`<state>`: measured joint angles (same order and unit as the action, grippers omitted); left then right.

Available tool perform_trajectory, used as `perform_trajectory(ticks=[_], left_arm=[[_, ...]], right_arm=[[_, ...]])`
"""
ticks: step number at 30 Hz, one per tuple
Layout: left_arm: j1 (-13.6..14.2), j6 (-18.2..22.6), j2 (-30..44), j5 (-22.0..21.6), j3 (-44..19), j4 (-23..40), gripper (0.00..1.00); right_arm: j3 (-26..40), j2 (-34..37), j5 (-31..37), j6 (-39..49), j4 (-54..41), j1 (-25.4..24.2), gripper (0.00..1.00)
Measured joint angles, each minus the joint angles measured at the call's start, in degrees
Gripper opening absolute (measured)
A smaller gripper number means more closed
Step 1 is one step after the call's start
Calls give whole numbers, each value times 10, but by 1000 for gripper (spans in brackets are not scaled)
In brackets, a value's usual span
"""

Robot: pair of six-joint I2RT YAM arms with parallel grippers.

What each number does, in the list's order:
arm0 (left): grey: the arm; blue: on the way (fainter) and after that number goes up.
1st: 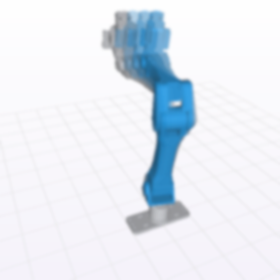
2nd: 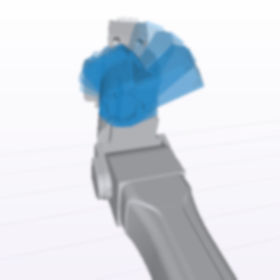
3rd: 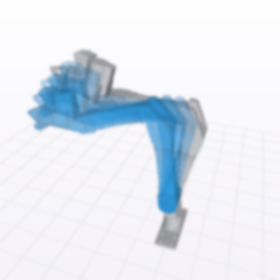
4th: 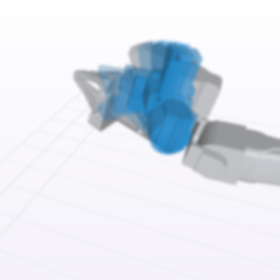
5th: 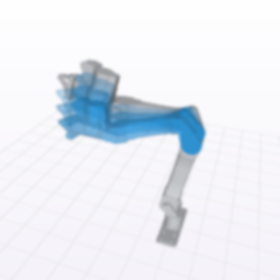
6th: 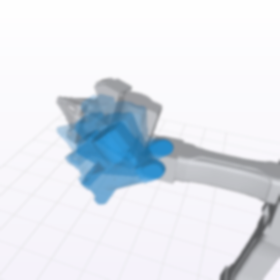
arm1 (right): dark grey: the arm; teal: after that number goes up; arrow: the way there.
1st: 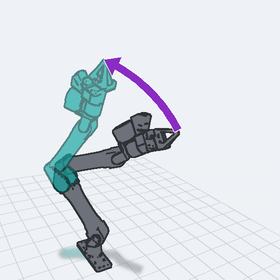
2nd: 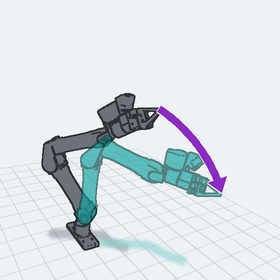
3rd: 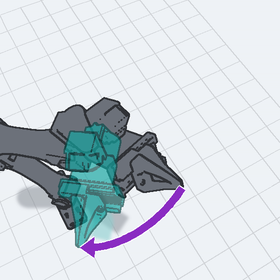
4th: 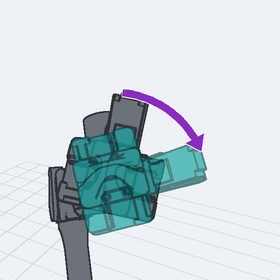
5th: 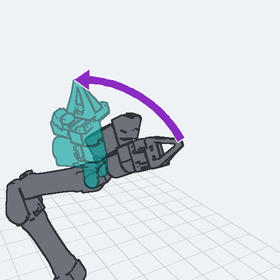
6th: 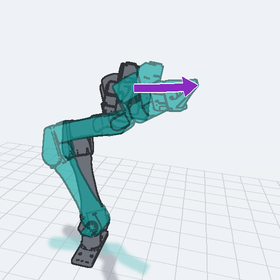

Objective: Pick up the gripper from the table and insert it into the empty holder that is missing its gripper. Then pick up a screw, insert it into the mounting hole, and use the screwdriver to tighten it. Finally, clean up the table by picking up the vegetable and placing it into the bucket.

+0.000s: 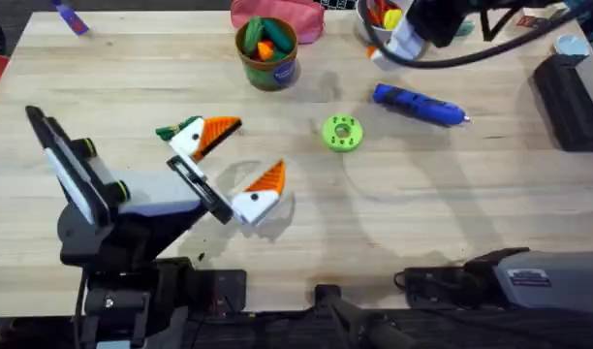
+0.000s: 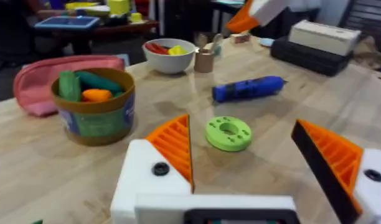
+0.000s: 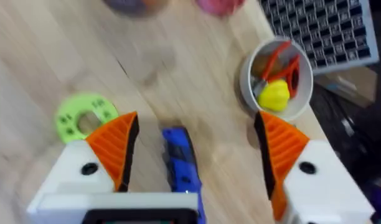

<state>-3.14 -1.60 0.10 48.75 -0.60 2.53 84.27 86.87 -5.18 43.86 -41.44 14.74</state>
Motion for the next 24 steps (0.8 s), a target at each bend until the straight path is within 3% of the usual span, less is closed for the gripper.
perform_trajectory(ticks=[8,13,21,23,24], left_arm=[[0,-48,0,-53,-1,15,985],[0,-46,1,-112,-60,129,985],[0,10,68,-250,-269,310,985],[0,15,105,-278,-322,350,985],[0,21,177,-309,-391,401,985]], right_arm=[[0,-30,-53,-116,7,0,992],[0,-44,-59,-201,7,0,992],[0,-82,-61,-314,0,0,991],[0,-92,-61,-325,-10,0,992],[0,-101,-61,-349,-19,0,992]])
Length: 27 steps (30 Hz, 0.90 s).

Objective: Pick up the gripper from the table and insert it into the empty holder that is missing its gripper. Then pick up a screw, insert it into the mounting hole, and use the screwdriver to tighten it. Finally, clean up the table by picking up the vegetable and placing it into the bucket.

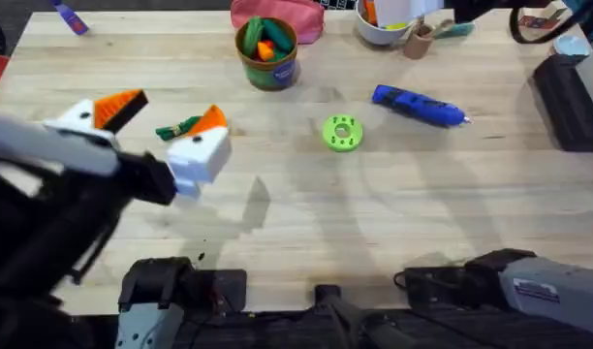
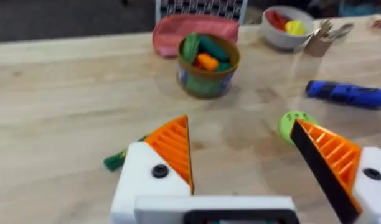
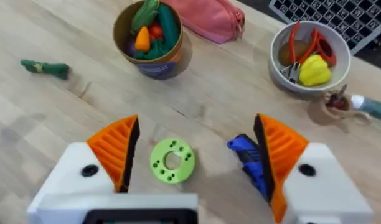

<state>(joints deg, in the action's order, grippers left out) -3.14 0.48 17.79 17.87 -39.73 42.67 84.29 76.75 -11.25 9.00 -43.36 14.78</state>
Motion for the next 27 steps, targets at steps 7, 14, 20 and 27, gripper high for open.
perform_trajectory(ticks=[7,14,20,27], left_arm=[[0,18,180,-45,-124,115,985],[0,68,317,-62,-181,147,985],[0,85,372,-93,-185,147,985],[0,99,381,-104,-185,148,985]], right_arm=[[0,-1,0,-75,-8,-11,990],[0,-1,0,-110,-21,-14,990],[-27,-1,-2,-126,-19,-14,992],[-46,-1,-2,-131,-19,-14,991]])
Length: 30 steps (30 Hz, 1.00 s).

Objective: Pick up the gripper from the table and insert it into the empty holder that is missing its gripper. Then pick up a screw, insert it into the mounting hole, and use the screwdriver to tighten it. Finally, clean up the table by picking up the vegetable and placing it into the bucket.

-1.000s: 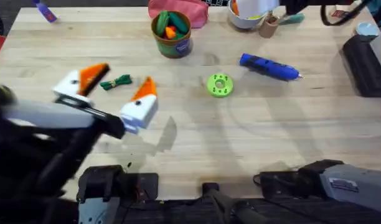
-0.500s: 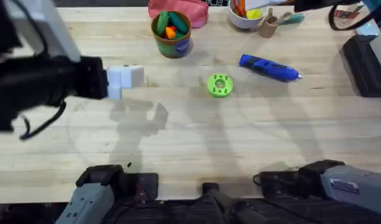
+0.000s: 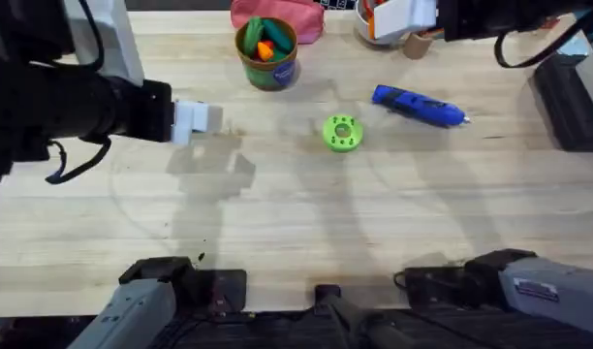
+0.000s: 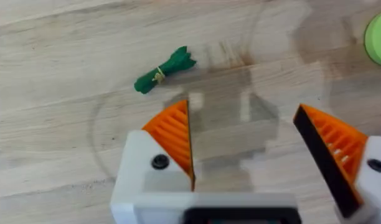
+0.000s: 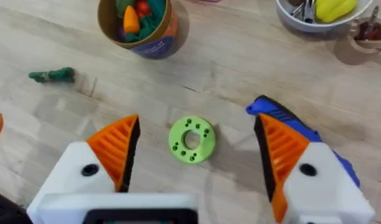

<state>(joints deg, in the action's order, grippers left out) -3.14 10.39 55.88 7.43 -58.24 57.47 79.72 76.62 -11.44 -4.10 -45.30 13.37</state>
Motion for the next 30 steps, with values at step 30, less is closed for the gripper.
perform_trajectory(ticks=[30], left_arm=[[0,27,0,-78,0,6,984]], right_arm=[[-68,0,0,12,8,0,993]])
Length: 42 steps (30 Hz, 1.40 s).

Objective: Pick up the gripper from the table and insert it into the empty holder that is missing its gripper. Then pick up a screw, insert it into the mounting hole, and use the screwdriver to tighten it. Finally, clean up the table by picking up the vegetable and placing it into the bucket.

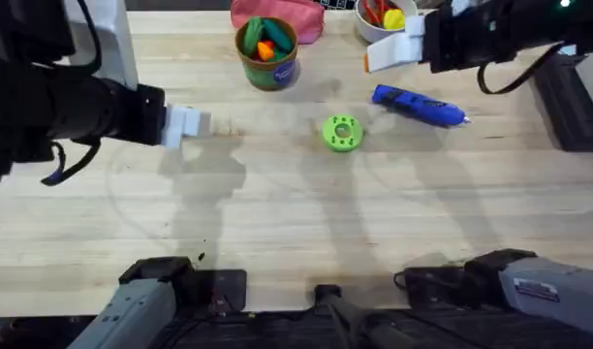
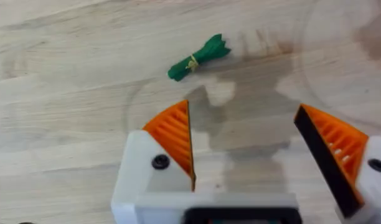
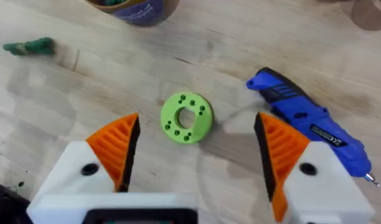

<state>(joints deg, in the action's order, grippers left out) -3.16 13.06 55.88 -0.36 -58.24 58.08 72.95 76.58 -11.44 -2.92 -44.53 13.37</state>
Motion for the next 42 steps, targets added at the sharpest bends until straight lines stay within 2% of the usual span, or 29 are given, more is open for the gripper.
perform_trajectory(ticks=[4,10,14,19,25,29,32,42], left_arm=[[-11,46,12,-12,-2,21,984],[-62,139,90,-22,-6,47,984],[-84,206,147,-26,-7,19,983],[-90,301,204,-37,-22,-15,984],[-90,394,275,-42,-66,-31,983],[-90,428,326,-42,-78,-68,983],[-90,454,365,-42,-80,-73,984],[-90,482,459,-38,-83,-114,995]], right_arm=[[0,0,0,2,-4,0,992],[0,0,0,2,-5,0,993],[0,0,0,2,-8,0,993],[0,0,0,2,-8,0,994],[0,0,0,2,-9,0,993],[0,0,0,2,-11,0,993],[0,0,0,2,-21,0,994],[0,0,0,2,-27,0,993]])
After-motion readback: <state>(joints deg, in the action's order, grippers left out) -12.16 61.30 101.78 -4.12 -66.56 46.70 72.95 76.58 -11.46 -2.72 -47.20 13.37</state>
